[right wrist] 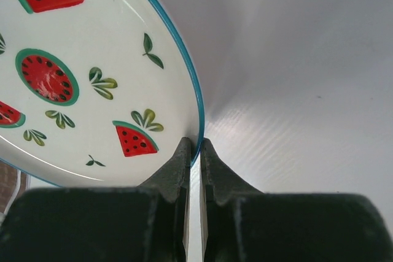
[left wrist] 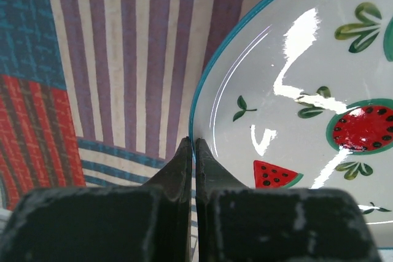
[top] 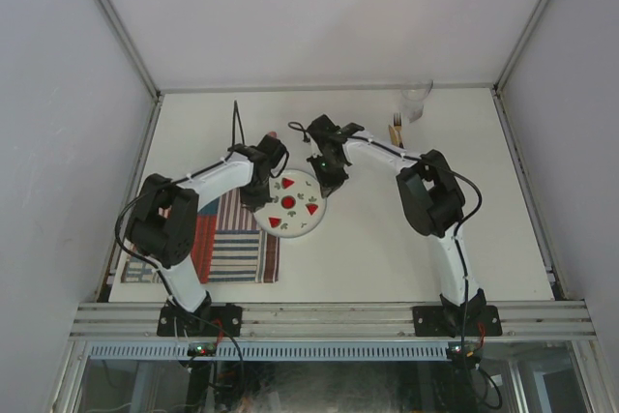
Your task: Set the dinner table for one person
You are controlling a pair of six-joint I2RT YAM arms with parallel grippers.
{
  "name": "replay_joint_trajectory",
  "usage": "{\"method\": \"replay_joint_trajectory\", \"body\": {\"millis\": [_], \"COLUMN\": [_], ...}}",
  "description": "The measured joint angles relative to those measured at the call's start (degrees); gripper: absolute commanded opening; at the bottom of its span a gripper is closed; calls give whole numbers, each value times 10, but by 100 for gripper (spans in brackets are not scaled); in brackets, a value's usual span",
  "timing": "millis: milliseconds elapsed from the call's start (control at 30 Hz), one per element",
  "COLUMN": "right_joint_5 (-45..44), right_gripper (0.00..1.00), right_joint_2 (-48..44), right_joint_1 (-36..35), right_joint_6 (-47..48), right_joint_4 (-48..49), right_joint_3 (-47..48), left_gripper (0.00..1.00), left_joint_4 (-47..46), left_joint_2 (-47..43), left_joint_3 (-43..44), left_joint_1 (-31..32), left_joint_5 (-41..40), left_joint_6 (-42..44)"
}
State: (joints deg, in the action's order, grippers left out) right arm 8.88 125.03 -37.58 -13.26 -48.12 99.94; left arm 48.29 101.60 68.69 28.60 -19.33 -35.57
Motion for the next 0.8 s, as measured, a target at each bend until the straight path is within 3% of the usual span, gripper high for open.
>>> {"method": "replay_joint_trajectory", "body": {"millis": [500,800], "right_joint_5": [5,101], "right_gripper": [0,0], "right_joint_2": [11,54], "right_joint_1": [-40,-90], "right_joint_6": [-3,-33], "right_joint_4": [-15,26], "right_joint_3": [38,104], "left_gripper": [0,0], "left_joint_4": [59,4], "left_joint_2": [-33,-53], "left_joint_3": [-31,-34], "left_joint_1": [0,12], "left_joint_5": [-31,-10], "left_joint_6": [-16,-39]}}
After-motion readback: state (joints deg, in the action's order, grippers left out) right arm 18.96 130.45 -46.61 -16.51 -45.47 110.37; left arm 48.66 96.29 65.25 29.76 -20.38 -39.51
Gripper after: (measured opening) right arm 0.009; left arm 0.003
